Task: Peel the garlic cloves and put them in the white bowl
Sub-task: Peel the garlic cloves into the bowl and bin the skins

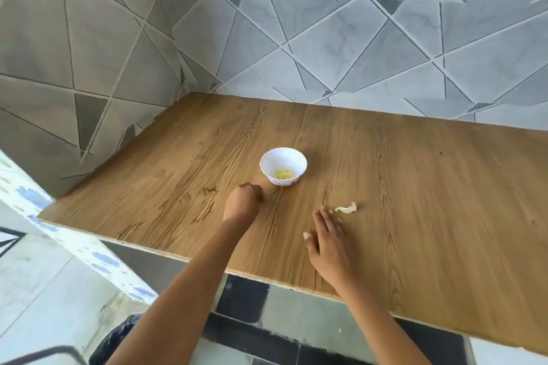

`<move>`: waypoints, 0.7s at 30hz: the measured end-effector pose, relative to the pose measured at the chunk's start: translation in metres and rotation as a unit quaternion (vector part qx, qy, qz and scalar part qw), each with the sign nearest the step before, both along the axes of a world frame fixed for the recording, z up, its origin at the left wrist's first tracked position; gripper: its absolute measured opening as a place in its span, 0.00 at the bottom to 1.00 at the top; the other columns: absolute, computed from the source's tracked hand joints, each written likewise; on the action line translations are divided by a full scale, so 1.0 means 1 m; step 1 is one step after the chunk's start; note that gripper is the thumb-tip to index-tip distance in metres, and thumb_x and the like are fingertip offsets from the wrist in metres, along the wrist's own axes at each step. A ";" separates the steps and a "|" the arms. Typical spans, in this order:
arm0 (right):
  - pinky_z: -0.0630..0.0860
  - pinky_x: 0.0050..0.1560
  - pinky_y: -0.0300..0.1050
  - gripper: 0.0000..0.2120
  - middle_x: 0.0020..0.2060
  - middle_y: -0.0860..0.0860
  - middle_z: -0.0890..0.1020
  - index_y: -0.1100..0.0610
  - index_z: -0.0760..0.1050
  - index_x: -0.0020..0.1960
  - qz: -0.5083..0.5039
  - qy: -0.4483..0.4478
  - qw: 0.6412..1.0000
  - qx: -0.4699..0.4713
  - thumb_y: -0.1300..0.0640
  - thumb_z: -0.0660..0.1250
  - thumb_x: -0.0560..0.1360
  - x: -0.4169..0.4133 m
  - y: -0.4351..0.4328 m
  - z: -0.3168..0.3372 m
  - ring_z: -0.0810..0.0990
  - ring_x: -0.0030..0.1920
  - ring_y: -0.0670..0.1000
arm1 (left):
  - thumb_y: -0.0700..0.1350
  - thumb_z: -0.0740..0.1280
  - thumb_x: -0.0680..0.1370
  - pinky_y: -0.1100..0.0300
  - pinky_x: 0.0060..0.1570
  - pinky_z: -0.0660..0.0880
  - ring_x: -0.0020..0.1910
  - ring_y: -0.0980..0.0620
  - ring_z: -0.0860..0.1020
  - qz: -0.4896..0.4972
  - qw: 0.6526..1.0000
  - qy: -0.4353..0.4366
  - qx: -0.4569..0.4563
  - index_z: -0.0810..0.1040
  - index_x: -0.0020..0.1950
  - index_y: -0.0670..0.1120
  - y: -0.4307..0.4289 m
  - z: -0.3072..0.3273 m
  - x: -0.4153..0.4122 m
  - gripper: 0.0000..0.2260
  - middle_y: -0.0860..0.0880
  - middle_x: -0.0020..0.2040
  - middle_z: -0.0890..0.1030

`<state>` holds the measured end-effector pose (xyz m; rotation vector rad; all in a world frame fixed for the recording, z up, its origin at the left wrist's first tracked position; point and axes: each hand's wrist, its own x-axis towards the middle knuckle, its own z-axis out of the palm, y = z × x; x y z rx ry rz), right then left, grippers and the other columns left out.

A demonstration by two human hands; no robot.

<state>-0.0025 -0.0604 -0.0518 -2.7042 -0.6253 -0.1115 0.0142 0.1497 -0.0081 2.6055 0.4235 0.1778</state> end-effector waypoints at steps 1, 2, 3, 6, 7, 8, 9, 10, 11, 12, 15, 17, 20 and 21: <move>0.43 0.71 0.43 0.41 0.75 0.54 0.58 0.59 0.58 0.75 -0.003 0.002 1.000 0.002 0.39 0.33 0.71 0.001 0.000 -0.003 0.54 0.76 0.52 | 0.33 0.61 0.74 0.60 0.40 0.71 0.45 0.44 0.79 0.012 0.999 -0.018 -0.027 0.82 0.49 0.43 0.004 0.002 0.003 0.12 0.44 0.46 0.82; 0.43 0.71 0.43 0.41 0.76 0.54 0.57 0.59 0.58 0.76 -0.009 -0.001 1.000 0.001 0.38 0.33 0.71 0.002 -0.001 -0.003 0.53 0.76 0.52 | 0.33 0.62 0.73 0.60 0.39 0.71 0.42 0.46 0.79 0.024 0.997 -0.048 -0.053 0.82 0.48 0.42 0.008 0.006 0.005 0.10 0.45 0.43 0.83; 0.43 0.72 0.43 0.41 0.76 0.54 0.57 0.59 0.58 0.75 -0.015 -0.001 1.000 0.001 0.38 0.33 0.72 0.002 -0.001 -0.003 0.53 0.76 0.52 | 0.33 0.64 0.73 0.61 0.38 0.71 0.41 0.47 0.79 0.030 0.994 -0.080 -0.071 0.82 0.48 0.42 0.011 0.011 0.010 0.09 0.46 0.41 0.83; 0.41 0.72 0.42 0.41 0.76 0.52 0.55 0.57 0.56 0.76 -0.020 0.018 1.000 -0.004 0.36 0.32 0.71 -0.001 0.000 0.000 0.50 0.76 0.51 | 0.34 0.67 0.72 0.66 0.39 0.72 0.39 0.53 0.77 -0.014 0.986 -0.142 -0.087 0.81 0.48 0.42 0.014 0.032 0.026 0.08 0.52 0.40 0.81; 0.40 0.72 0.42 0.43 0.77 0.51 0.53 0.56 0.54 0.77 -0.022 0.024 0.999 -0.005 0.34 0.30 0.70 -0.002 0.000 0.001 0.48 0.76 0.49 | 0.34 0.68 0.72 0.70 0.38 0.70 0.39 0.54 0.77 -0.044 0.984 -0.144 -0.090 0.82 0.48 0.42 0.013 0.038 0.034 0.08 0.52 0.41 0.81; 0.38 0.72 0.41 0.46 0.77 0.50 0.51 0.55 0.53 0.77 -0.031 0.028 0.999 -0.002 0.31 0.27 0.69 -0.002 0.000 0.003 0.46 0.76 0.48 | 0.33 0.68 0.72 0.73 0.38 0.69 0.39 0.54 0.77 -0.079 0.984 -0.136 -0.087 0.82 0.48 0.42 0.010 0.043 0.046 0.08 0.51 0.42 0.81; 0.37 0.71 0.40 0.50 0.77 0.49 0.49 0.54 0.51 0.77 -0.025 0.034 0.999 -0.005 0.29 0.22 0.66 -0.004 -0.001 0.005 0.42 0.75 0.46 | 0.33 0.67 0.72 0.72 0.39 0.70 0.40 0.52 0.78 -0.095 0.985 -0.120 -0.079 0.82 0.48 0.41 0.007 0.044 0.052 0.08 0.50 0.43 0.82; 0.36 0.71 0.40 0.53 0.77 0.48 0.47 0.53 0.49 0.77 -0.018 0.038 0.999 -0.009 0.28 0.18 0.62 -0.005 -0.002 0.007 0.39 0.74 0.44 | 0.32 0.65 0.71 0.68 0.41 0.71 0.43 0.50 0.79 -0.104 0.987 -0.103 -0.070 0.83 0.48 0.41 0.004 0.044 0.058 0.10 0.48 0.45 0.83; 0.36 0.70 0.39 0.54 0.77 0.47 0.46 0.52 0.48 0.78 -0.026 0.041 0.999 -0.012 0.29 0.16 0.61 -0.005 -0.003 0.008 0.37 0.72 0.42 | 0.32 0.64 0.71 0.64 0.43 0.72 0.45 0.48 0.80 -0.113 0.988 -0.081 -0.059 0.83 0.48 0.42 0.000 0.043 0.069 0.12 0.47 0.47 0.84; 0.35 0.69 0.38 0.54 0.76 0.46 0.45 0.51 0.48 0.78 -0.028 0.044 0.999 -0.012 0.29 0.16 0.60 -0.005 -0.003 0.008 0.36 0.71 0.42 | 0.32 0.62 0.71 0.62 0.44 0.73 0.47 0.47 0.80 -0.114 0.991 -0.056 -0.047 0.83 0.48 0.44 -0.002 0.041 0.076 0.14 0.47 0.48 0.83; 0.38 0.71 0.38 0.50 0.76 0.46 0.49 0.51 0.53 0.77 -0.028 0.050 0.998 0.012 0.28 0.22 0.65 -0.005 -0.003 0.007 0.43 0.76 0.45 | 0.37 0.60 0.73 0.58 0.40 0.73 0.46 0.45 0.79 -0.112 0.992 0.040 0.037 0.82 0.48 0.50 -0.013 0.040 0.087 0.14 0.47 0.50 0.81; 0.44 0.75 0.43 0.46 0.76 0.46 0.55 0.52 0.58 0.76 -0.047 0.058 0.997 0.033 0.28 0.29 0.69 -0.007 -0.008 0.006 0.51 0.76 0.47 | 0.40 0.60 0.75 0.58 0.39 0.70 0.44 0.47 0.77 -0.115 0.986 0.077 0.093 0.81 0.50 0.52 -0.017 0.042 0.089 0.13 0.49 0.50 0.79; 0.54 0.74 0.45 0.37 0.74 0.47 0.62 0.52 0.62 0.74 -0.098 0.043 0.994 0.035 0.34 0.39 0.74 -0.013 -0.023 0.008 0.58 0.74 0.49 | 0.41 0.61 0.76 0.58 0.43 0.72 0.48 0.47 0.79 -0.106 0.988 0.044 0.106 0.81 0.53 0.54 -0.022 0.050 0.088 0.13 0.50 0.54 0.80; 0.55 0.72 0.45 0.34 0.72 0.49 0.66 0.54 0.65 0.72 -0.117 0.023 0.992 0.037 0.37 0.42 0.75 -0.015 -0.028 0.010 0.63 0.73 0.51 | 0.40 0.61 0.76 0.58 0.44 0.74 0.49 0.46 0.80 -0.102 0.991 0.013 0.090 0.81 0.53 0.54 -0.025 0.054 0.086 0.13 0.50 0.54 0.81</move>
